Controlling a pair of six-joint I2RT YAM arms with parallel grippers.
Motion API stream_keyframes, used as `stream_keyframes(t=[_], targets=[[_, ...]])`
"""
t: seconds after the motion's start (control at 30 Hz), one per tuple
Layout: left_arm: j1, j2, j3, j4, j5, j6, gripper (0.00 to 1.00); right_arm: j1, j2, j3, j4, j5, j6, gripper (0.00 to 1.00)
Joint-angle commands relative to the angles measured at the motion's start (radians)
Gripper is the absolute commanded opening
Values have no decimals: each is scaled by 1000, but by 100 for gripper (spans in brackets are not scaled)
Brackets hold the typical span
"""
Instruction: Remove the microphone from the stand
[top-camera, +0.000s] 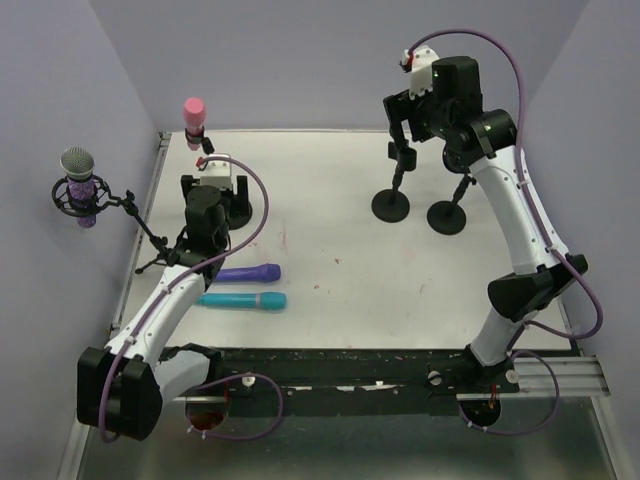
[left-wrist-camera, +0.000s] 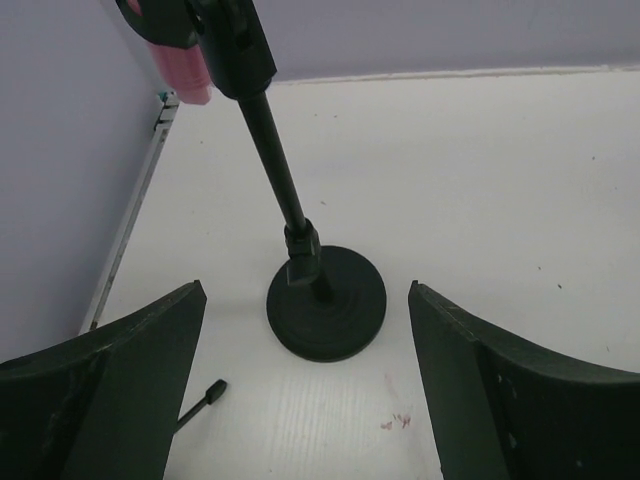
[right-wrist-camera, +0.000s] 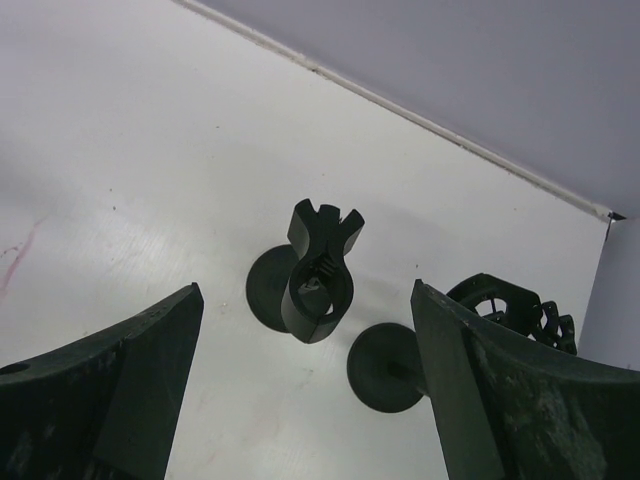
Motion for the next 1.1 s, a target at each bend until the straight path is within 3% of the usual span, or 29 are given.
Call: stream_keyframes(t=[0.0, 0.17, 0.47, 0.87, 1.0, 1.07], targets=[[35, 49, 5, 273, -18, 76, 89, 5, -38, -44, 46, -23, -16, 91], [96, 143, 25, 318, 2, 66, 85, 4, -58, -77, 37, -8, -31, 91], [156, 244, 33, 413, 169, 29, 65, 5, -50, -63, 17, 2, -54, 91], [153, 220, 16, 375, 416, 47, 2, 5, -90, -133, 34, 12, -61, 90], [147, 195, 1, 344, 418, 49, 0, 3, -110, -162, 37, 14, -65, 90], [137, 175, -4, 320, 328, 59, 0, 2, -114, -169, 37, 14, -70, 90]])
